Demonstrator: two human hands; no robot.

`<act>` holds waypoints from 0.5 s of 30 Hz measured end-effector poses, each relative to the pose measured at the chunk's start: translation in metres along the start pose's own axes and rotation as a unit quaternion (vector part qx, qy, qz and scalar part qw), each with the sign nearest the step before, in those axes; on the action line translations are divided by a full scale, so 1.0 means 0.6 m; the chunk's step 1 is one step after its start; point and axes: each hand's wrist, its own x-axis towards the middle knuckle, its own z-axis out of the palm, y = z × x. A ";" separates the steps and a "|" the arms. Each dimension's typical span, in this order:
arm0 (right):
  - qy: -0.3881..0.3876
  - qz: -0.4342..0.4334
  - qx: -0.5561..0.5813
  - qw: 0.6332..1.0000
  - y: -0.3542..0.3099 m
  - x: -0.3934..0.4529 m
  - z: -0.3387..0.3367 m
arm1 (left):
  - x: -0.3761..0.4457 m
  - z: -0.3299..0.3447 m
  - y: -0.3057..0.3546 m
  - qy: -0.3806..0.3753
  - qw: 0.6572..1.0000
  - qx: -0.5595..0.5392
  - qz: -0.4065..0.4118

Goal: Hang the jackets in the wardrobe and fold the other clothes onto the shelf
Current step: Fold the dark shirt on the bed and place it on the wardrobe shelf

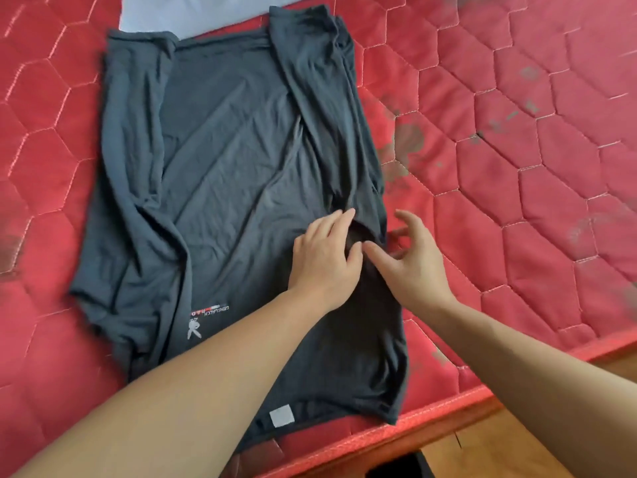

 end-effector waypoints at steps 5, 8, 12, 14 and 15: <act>-0.007 0.049 -0.034 0.998 0.029 -0.098 0.009 | -0.101 -0.008 -0.001 -0.035 0.994 -0.094 -0.043; 0.075 -0.003 -0.079 0.994 0.041 -0.114 -0.013 | -0.149 -0.013 -0.029 -0.042 0.996 -0.056 -0.050; 0.047 -0.118 -0.296 0.947 0.067 -0.129 -0.052 | -0.192 -0.010 -0.055 -0.044 0.998 0.021 -0.026; -0.013 -0.122 -0.363 0.924 0.079 -0.140 -0.053 | -0.207 -0.008 -0.054 -0.041 0.999 0.015 -0.026; -0.026 -0.107 -0.372 0.922 0.082 -0.141 -0.052 | -0.210 -0.010 -0.056 -0.034 0.999 0.006 -0.030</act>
